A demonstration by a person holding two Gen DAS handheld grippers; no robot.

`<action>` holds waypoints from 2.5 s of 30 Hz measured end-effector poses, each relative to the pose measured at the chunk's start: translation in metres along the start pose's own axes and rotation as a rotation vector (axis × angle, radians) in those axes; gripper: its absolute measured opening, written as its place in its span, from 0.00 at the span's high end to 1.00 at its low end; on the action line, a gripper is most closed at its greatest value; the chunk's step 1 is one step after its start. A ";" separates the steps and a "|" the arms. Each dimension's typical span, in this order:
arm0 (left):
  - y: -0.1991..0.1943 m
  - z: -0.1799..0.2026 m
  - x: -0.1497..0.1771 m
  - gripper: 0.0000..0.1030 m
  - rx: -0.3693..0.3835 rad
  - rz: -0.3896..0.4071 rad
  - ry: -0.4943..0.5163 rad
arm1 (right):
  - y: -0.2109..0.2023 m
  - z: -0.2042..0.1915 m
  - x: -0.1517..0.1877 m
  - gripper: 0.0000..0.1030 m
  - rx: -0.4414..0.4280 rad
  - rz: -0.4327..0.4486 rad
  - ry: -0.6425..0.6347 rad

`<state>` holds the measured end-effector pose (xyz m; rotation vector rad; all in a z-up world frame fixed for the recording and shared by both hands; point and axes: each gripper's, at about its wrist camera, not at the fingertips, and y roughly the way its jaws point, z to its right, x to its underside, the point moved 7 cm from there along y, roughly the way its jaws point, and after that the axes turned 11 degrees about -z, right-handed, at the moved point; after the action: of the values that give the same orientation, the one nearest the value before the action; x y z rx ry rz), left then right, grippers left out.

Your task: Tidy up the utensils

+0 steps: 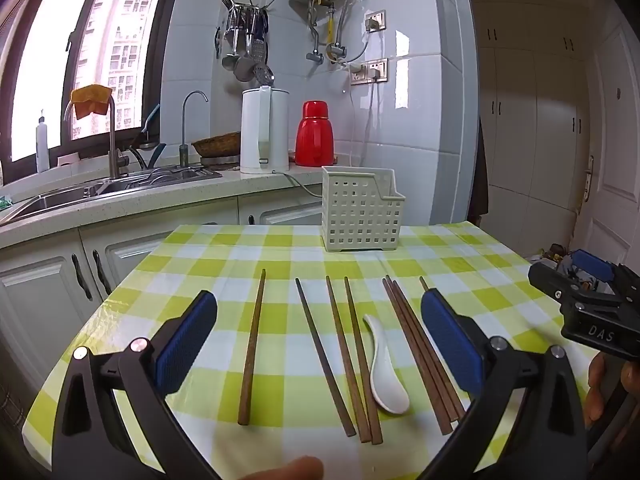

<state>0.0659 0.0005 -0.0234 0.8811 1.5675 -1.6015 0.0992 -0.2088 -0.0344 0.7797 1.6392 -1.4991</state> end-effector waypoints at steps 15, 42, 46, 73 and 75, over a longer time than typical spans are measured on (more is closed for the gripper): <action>0.001 0.002 0.001 0.04 0.001 -0.004 0.006 | 0.000 0.000 0.000 0.06 0.002 -0.004 -0.004; 0.000 0.001 0.001 0.04 0.002 -0.004 0.005 | 0.000 0.000 0.000 0.06 0.001 -0.002 -0.002; 0.000 0.001 0.001 0.04 0.001 -0.003 0.004 | 0.000 0.000 0.001 0.06 0.001 -0.002 -0.002; 0.003 0.010 -0.001 0.04 0.002 0.000 0.004 | -0.001 0.000 -0.001 0.06 0.001 -0.001 -0.003; 0.003 0.008 -0.001 0.04 0.003 -0.001 0.003 | -0.001 0.000 -0.001 0.06 0.001 -0.002 -0.002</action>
<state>0.0684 -0.0077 -0.0241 0.8849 1.5683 -1.6044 0.0989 -0.2085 -0.0333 0.7768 1.6383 -1.5014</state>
